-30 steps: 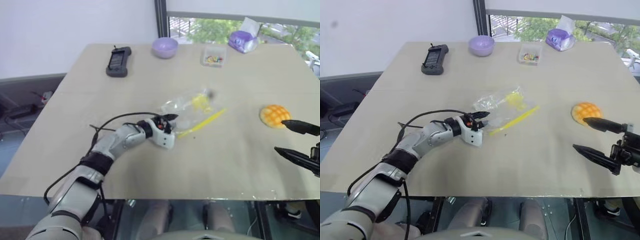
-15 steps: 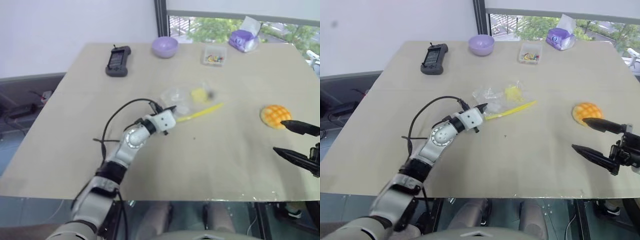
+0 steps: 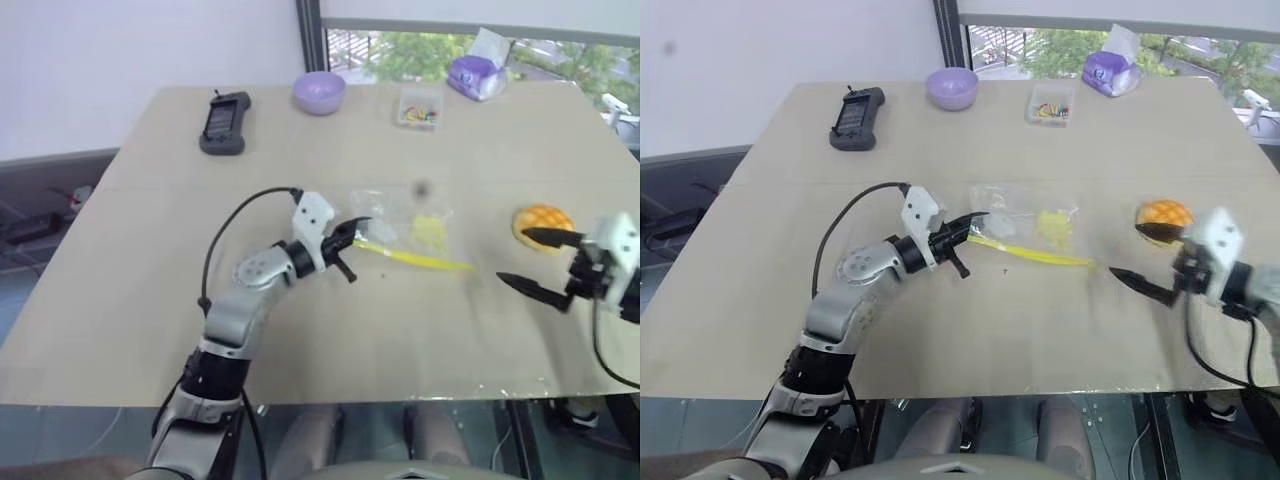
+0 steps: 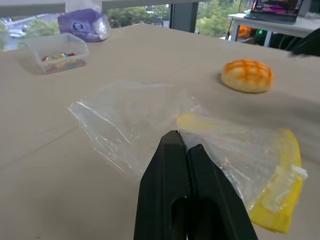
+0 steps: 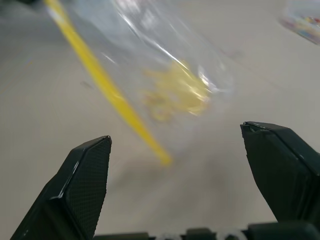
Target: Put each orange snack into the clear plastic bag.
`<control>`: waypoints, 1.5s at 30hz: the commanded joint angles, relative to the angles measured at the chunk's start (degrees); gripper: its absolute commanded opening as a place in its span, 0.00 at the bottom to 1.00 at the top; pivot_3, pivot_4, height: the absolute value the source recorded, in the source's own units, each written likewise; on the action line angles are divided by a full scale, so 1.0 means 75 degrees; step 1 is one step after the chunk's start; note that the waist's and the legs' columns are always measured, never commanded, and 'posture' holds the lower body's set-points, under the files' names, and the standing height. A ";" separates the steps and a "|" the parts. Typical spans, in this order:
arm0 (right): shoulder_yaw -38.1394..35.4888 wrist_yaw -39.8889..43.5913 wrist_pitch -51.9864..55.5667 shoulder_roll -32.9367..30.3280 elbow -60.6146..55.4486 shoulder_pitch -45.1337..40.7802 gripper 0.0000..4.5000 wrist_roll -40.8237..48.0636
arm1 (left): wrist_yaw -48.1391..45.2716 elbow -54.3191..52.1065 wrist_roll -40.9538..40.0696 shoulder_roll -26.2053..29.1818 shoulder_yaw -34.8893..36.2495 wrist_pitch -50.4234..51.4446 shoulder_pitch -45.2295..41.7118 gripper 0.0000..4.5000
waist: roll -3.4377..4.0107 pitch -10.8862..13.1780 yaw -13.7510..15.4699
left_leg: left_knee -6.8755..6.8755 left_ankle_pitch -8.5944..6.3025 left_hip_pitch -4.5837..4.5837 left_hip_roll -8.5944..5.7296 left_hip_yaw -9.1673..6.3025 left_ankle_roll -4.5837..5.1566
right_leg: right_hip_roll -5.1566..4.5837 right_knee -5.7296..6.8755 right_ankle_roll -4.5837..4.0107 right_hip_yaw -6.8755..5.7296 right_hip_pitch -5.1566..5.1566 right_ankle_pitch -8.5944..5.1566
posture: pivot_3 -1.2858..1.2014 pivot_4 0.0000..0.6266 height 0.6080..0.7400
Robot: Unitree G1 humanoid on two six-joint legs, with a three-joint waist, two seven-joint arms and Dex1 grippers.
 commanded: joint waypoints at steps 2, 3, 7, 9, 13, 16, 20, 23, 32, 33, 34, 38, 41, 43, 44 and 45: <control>0.0958 -0.0169 -0.0786 0.0073 -0.0063 -0.0402 1.00 -0.0972 | 0.0127 -0.0376 -0.0133 -0.0041 0.0127 0.0264 -0.0171 0.01 | 0.0000 0.0000 0.0003 | 0.0000 0.0001 -0.0002 0.0001 0.0001 -0.0001 | -0.0001 -0.0005 -0.0001 0.0001 0.0000 0.0000 | 0.52 0.24 1.00; 0.1124 -0.0146 -0.0902 0.0102 -0.0081 -0.0419 1.00 -0.1077 | 0.0134 -0.0371 -0.0124 -0.0051 0.0121 0.0284 -0.0181 0.01 | -0.0001 0.0001 0.0007 | 0.0000 0.0001 -0.0005 0.0001 0.0000 -0.0001 | 0.0000 -0.0011 -0.0001 0.0001 0.0000 0.0000 | 0.52 0.24 1.00; 0.1442 -0.0235 -0.1088 0.0304 -0.0040 -0.0537 1.00 -0.1213 | 0.0154 -0.0378 -0.0124 -0.0108 0.0096 0.0357 -0.0207 0.01 | -0.0002 0.0001 0.0019 | 0.0001 0.0000 -0.0015 -0.0002 0.0000 -0.0001 | -0.0008 -0.0022 -0.0001 0.0001 -0.0001 0.0000 | 0.52 0.24 1.00; 0.1610 -0.0532 -0.0969 0.0455 0.0064 -0.0708 1.00 -0.1491 | 0.0153 -0.0385 -0.0134 -0.0138 0.0088 0.0386 -0.0206 0.01 | -0.0002 0.0002 0.0017 | 0.0001 0.0000 -0.0014 -0.0002 -0.0001 -0.0001 | -0.0007 -0.0022 -0.0001 0.0001 -0.0001 0.0000 | 0.52 0.24 1.00; 0.1986 -0.1172 -0.0737 0.0656 0.0437 -0.1265 1.00 -0.2325 | 0.0137 -0.0385 -0.0129 -0.0193 0.0061 0.0430 -0.0194 0.01 | -0.0002 0.0002 -0.0017 | 0.0000 0.0001 -0.0010 -0.0001 -0.0002 -0.0002 | -0.0002 -0.0013 -0.0002 0.0002 -0.0002 0.0001 | 0.52 0.24 1.00; 0.2140 -0.1209 -0.0725 0.0700 0.0586 -0.1413 0.94 -0.2522 | 0.0137 -0.0370 -0.0149 -0.0232 0.0084 0.0464 -0.0203 0.00 | -0.0002 0.0002 0.0002 | 0.0000 0.0001 -0.0009 0.0000 0.0000 -0.0003 | 0.0001 -0.0009 -0.0004 0.0005 -0.0007 0.0001 | 0.52 0.24 1.00; 0.2236 -0.1306 -0.0846 0.0769 0.0637 -0.1386 0.62 -0.2689 | 0.0150 -0.0370 -0.0155 -0.0279 0.0096 0.0493 -0.0228 0.00 | -0.0003 0.0003 0.0016 | 0.0000 0.0002 -0.0033 -0.0003 0.0004 -0.0003 | -0.0005 -0.0010 -0.0004 0.0009 -0.0027 0.0001 | 0.52 0.24 1.00; 0.2186 -0.1371 -0.0849 0.0849 0.0638 -0.1422 0.30 -0.2692 | 0.0150 -0.0354 -0.0135 -0.0302 0.0098 0.0490 -0.0232 0.00 | -0.0003 0.0003 0.0012 | 0.0000 0.0002 -0.0033 -0.0003 0.0009 -0.0003 | -0.0005 -0.0009 -0.0004 0.0015 -0.0029 0.0001 | 0.52 0.24 1.00; 0.2042 -0.1430 -0.0522 0.0896 0.0424 -0.1524 0.00 -0.2558 | 0.0151 -0.0259 0.0058 -0.0261 -0.0008 0.0403 -0.0198 0.00 | -0.0003 0.0003 0.0000 | 0.0000 0.0002 -0.0031 -0.0002 0.0012 -0.0003 | -0.0002 -0.0005 -0.0004 0.0017 -0.0031 0.0001 | 0.52 0.24 1.00; 0.2063 -0.1406 -0.0485 0.0874 0.0404 -0.1538 0.00 -0.2572 | 0.0123 -0.0241 0.0128 -0.0194 -0.0050 0.0389 -0.0202 0.00 | -0.0003 0.0003 -0.0001 | 0.0000 0.0002 -0.0031 -0.0001 0.0012 -0.0003 | -0.0002 -0.0005 -0.0004 0.0017 -0.0031 0.0002 | 0.52 0.24 1.00; 0.2072 -0.1392 -0.0446 0.0866 0.0368 -0.1552 0.00 -0.2574 | 0.0053 -0.0233 0.0247 -0.0079 -0.0131 0.0316 -0.0203 0.06 | -0.0003 0.0003 -0.0002 | 0.0000 0.0002 -0.0031 -0.0002 0.0012 -0.0003 | -0.0002 -0.0005 -0.0004 0.0017 -0.0032 0.0002 | 0.52 0.24 1.00; 0.2059 -0.1370 -0.0193 0.0899 0.0216 -0.1642 0.00 -0.2506 | 0.0109 -0.0116 0.0497 -0.0021 -0.0107 -0.0268 -0.0210 0.32 | -0.0003 0.0003 -0.0002 | -0.0001 0.0002 -0.0031 -0.0002 0.0015 -0.0003 | -0.0001 -0.0004 -0.0004 0.0020 -0.0035 0.0002 | 0.52 0.24 1.00; 0.2078 -0.1429 -0.0142 0.0884 0.0213 -0.1731 0.00 -0.2564 | -0.0040 -0.0143 0.0952 0.0272 -0.0227 -0.1071 -0.0186 0.53 | -0.0003 0.0003 -0.0002 | 0.0000 0.0002 -0.0031 0.0000 0.0018 -0.0003 | -0.0002 -0.0004 -0.0005 0.0023 -0.0036 0.0002 | 0.52 0.24 1.00; 0.2089 -0.1491 0.0027 0.0867 0.0206 -0.1802 0.00 -0.2633 | -0.0456 -0.0415 0.1284 0.0762 -0.0430 -0.1618 -0.0068 0.53 | -0.0003 0.0003 -0.0005 | -0.0005 0.0002 -0.0031 -0.0001 0.0020 -0.0004 | 0.0000 -0.0004 -0.0005 0.0024 -0.0041 0.0002 | 0.52 0.24 1.00; 0.2091 -0.1519 0.0119 0.0868 0.0194 -0.1833 0.00 -0.2655 | -0.0673 -0.0509 0.1395 0.0974 -0.0529 -0.1832 -0.0018 0.53 | -0.0003 0.0003 -0.0011 | -0.0006 0.0002 -0.0031 -0.0001 0.0021 -0.0004 | 0.0000 -0.0004 -0.0005 0.0025 -0.0043 0.0002 | 0.52 0.24 1.00; 0.2125 -0.1549 0.0264 0.0877 0.0167 -0.1900 0.00 -0.2699 | -0.0988 -0.0639 0.1598 0.1334 -0.0720 -0.2036 0.0040 0.53 | -0.0001 0.0002 -0.0015 | -0.0008 0.0002 -0.0032 -0.0001 0.0024 -0.0004 | 0.0001 -0.0004 -0.0005 0.0027 -0.0045 0.0002 | 0.52 0.24 1.00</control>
